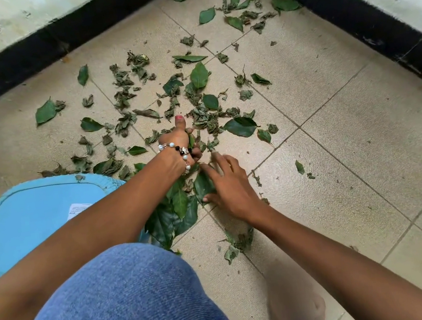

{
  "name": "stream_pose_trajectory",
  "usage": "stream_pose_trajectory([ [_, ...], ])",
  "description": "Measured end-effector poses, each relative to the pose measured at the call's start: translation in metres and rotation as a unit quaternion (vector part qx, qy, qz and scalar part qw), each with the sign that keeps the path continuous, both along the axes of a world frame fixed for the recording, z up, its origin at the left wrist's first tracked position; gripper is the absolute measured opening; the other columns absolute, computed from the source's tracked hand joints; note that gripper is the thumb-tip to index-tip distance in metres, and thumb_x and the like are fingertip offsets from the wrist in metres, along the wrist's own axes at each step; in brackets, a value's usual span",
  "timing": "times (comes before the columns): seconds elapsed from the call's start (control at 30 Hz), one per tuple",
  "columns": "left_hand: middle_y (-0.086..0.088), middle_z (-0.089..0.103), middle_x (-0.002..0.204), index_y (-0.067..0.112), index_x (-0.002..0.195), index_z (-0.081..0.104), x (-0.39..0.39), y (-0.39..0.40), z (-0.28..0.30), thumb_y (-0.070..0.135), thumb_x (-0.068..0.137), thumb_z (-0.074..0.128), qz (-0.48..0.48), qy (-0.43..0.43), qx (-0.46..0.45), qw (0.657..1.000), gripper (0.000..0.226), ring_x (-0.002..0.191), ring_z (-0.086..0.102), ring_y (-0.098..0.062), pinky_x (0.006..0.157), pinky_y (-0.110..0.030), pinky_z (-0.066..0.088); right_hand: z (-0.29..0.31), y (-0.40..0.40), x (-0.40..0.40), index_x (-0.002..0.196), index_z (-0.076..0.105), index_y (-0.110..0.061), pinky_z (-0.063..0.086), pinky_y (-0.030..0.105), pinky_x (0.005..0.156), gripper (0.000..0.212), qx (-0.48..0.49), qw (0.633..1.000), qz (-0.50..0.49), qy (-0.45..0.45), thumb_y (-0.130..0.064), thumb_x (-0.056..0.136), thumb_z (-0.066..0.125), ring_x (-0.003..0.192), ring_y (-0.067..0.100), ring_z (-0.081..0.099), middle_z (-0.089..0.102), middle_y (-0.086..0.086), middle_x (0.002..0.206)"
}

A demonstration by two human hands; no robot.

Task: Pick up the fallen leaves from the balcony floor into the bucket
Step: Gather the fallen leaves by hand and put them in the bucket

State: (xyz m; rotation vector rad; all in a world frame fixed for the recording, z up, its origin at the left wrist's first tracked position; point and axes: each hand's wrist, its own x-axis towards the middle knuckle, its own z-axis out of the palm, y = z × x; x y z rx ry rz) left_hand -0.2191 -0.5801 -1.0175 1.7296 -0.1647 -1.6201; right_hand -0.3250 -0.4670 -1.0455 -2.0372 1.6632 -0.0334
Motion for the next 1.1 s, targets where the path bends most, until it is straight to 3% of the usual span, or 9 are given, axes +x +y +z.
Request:
stream_pose_trajectory([
  [0.13, 0.0, 0.04, 0.044, 0.01, 0.07, 0.05, 0.001, 0.003, 0.002, 0.046, 0.094, 0.057, -0.011, -0.003, -0.008, 1.0, 0.044, 0.03, 0.03, -0.012, 0.039, -0.013, 0.024, -0.005, -0.02, -0.006, 0.153, 0.017, -0.021, 0.012, 0.056, 0.118, 0.095, -0.014, 0.998, -0.056, -0.013, -0.045, 0.08, 0.072, 0.147, 0.035, -0.001, -0.003, 0.01, 0.162],
  [0.33, -0.003, 0.044, 0.06, 0.006, 0.083, 0.055, 0.005, 0.0, -0.003, 0.047, 0.092, 0.059, -0.024, -0.036, -0.009, 0.999, 0.042, 0.043, 0.038, -0.015, 0.036, -0.016, 0.03, -0.01, -0.04, -0.016, 0.155, 0.001, -0.027, -0.005, 0.05, 0.117, 0.103, 0.042, 0.993, 0.094, 0.057, -0.067, 0.079, 0.058, 0.147, 0.035, -0.012, -0.013, 0.012, 0.161],
  [0.47, -0.003, 0.047, 0.054, 0.005, 0.077, 0.054, 0.005, 0.001, -0.003, 0.041, 0.093, 0.06, -0.013, -0.014, -0.011, 1.0, 0.039, 0.039, 0.041, -0.015, 0.038, -0.017, 0.037, -0.017, -0.021, -0.008, 0.149, 0.032, -0.019, 0.021, 0.046, 0.12, 0.061, -0.02, 0.997, 0.074, 0.0, -0.038, 0.095, 0.053, 0.147, 0.031, 0.016, 0.019, 0.012, 0.16],
  [0.57, -0.001, 0.046, 0.046, 0.01, 0.065, 0.049, 0.0, 0.003, -0.002, 0.039, 0.093, 0.06, -0.023, 0.008, -0.019, 1.0, 0.042, 0.034, 0.039, -0.013, 0.035, -0.014, 0.032, -0.013, -0.009, -0.007, 0.134, 0.054, -0.009, 0.044, 0.036, 0.102, 0.038, -0.098, 0.99, 0.097, -0.01, -0.02, 0.098, 0.051, 0.129, 0.027, 0.043, 0.051, 0.014, 0.14],
  [0.63, -0.001, 0.049, 0.045, 0.011, 0.066, 0.049, -0.003, 0.005, -0.001, 0.038, 0.093, 0.06, -0.047, 0.009, -0.029, 0.998, 0.04, 0.035, 0.043, -0.013, 0.033, -0.013, 0.03, -0.008, -0.006, -0.011, 0.126, 0.06, -0.007, 0.048, 0.032, 0.089, 0.033, -0.119, 0.986, 0.115, -0.001, -0.02, 0.098, 0.052, 0.112, 0.023, 0.051, 0.061, 0.011, 0.121],
  [0.7, -0.002, 0.052, 0.049, 0.011, 0.069, 0.05, -0.004, 0.007, 0.0, 0.039, 0.093, 0.06, -0.088, 0.001, -0.04, 0.995, 0.038, 0.036, 0.045, -0.012, 0.032, -0.014, 0.03, 0.001, -0.008, -0.02, 0.118, 0.066, -0.009, 0.048, 0.03, 0.085, 0.028, -0.116, 0.991, 0.058, -0.039, -0.02, 0.095, 0.057, 0.102, 0.022, 0.057, 0.067, 0.01, 0.108],
  [0.8, -0.004, 0.055, 0.059, 0.007, 0.077, 0.054, -0.005, 0.014, 0.001, 0.041, 0.093, 0.059, -0.144, -0.013, -0.042, 0.989, 0.037, 0.037, 0.043, -0.011, 0.033, -0.017, 0.03, 0.015, -0.015, -0.038, 0.105, 0.074, -0.01, 0.052, 0.03, 0.083, 0.019, -0.092, 0.979, -0.115, -0.142, -0.011, 0.088, 0.067, 0.085, 0.013, 0.063, 0.074, 0.007, 0.095],
  [0.93, -0.01, 0.06, 0.064, 0.004, 0.09, 0.063, -0.015, 0.021, 0.006, 0.049, 0.092, 0.056, -0.228, -0.027, -0.027, 0.973, 0.045, 0.041, 0.046, -0.013, 0.032, -0.018, 0.034, 0.035, -0.026, -0.049, 0.099, 0.066, -0.016, 0.052, 0.017, 0.066, 0.027, -0.053, 0.902, -0.321, -0.284, -0.004, 0.078, 0.077, 0.076, 0.01, 0.066, 0.071, 0.003, 0.087],
  [1.1, -0.008, 0.058, 0.066, 0.008, 0.096, 0.059, -0.036, 0.026, 0.014, 0.067, 0.083, 0.054, -0.289, 0.003, -0.048, 0.956, 0.061, 0.046, 0.049, -0.017, 0.036, -0.019, 0.037, 0.042, -0.033, -0.044, 0.087, 0.065, -0.02, 0.06, 0.037, 0.072, 0.025, -0.123, 0.864, -0.365, -0.324, 0.0, 0.077, 0.075, 0.077, 0.016, 0.071, 0.072, 0.001, 0.084],
])
